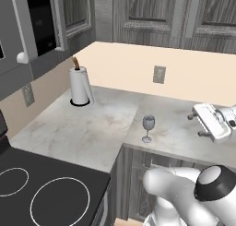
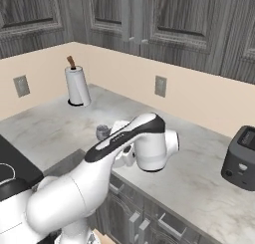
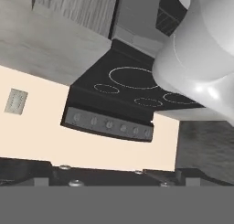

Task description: Retrieve the wine glasses from the counter and place one next to each plate.

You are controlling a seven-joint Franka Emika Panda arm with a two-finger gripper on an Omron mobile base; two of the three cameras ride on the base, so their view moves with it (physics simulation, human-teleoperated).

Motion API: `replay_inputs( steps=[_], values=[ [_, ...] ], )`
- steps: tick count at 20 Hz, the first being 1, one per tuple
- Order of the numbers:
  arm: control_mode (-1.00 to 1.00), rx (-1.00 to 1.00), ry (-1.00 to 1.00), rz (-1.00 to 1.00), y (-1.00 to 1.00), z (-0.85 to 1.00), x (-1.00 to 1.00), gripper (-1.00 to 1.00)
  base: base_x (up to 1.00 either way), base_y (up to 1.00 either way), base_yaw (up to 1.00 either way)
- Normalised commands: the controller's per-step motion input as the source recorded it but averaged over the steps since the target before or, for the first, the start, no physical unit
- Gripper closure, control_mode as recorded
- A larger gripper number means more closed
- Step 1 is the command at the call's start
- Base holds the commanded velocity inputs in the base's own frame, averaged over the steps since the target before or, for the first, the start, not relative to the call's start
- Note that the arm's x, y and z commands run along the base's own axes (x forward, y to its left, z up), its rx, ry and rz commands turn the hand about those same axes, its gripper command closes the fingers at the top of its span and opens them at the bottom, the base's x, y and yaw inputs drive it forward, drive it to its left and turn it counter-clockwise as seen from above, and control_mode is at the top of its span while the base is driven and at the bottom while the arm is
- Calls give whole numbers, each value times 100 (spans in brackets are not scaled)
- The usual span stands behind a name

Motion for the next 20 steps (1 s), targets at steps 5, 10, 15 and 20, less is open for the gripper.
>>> replay_inputs(
  steps=[5, 10, 15, 20],
  values=[
    [-100, -11, 2, 0, 31, -30, 31, -100, 0, 0, 0],
    [-100, -2, 15, -1, 21, -35, 34, -100, 0, 0, 0],
    [-100, 0, 20, 0, 0, -30, 31, -100, 0, 0, 0],
    [-100, 0, 11, 0, 0, -21, 27, -100, 0, 0, 0]
  ],
)
